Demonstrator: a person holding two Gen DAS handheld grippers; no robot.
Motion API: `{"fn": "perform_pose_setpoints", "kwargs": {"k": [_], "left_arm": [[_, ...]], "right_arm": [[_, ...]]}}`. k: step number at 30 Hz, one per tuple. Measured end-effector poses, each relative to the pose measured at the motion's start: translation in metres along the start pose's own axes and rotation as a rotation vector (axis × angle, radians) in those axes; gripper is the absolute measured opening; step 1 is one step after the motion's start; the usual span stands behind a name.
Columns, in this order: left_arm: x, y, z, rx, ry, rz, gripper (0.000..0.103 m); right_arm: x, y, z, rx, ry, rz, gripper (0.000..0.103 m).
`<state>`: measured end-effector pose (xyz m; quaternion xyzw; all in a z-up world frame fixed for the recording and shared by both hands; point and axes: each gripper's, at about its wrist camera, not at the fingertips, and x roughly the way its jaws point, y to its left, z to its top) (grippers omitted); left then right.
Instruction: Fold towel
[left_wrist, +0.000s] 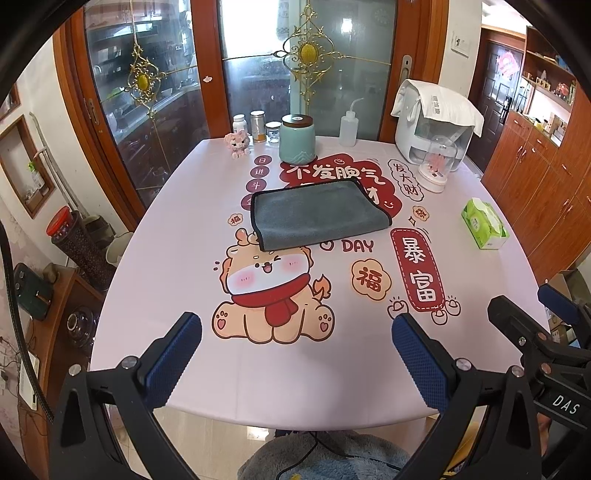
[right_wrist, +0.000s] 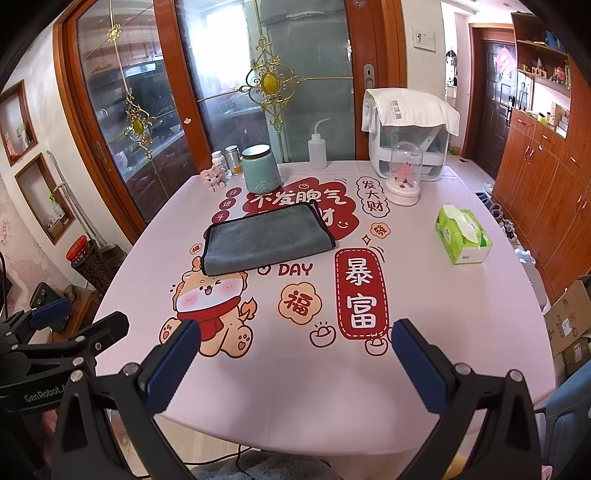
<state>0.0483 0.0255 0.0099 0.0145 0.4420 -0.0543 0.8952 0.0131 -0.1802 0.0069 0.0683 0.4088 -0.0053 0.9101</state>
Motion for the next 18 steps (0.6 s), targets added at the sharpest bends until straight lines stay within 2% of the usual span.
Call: {"fn": "perform_pose_setpoints", "kwargs": {"k": [18], "left_arm": [[0.0018, 0.0031, -0.0051, 0.003, 0.005, 0.001, 0.103]], "right_arm": [[0.0047, -0.0043, 0.0012, 0.009, 0.002, -0.002, 0.103]]}}
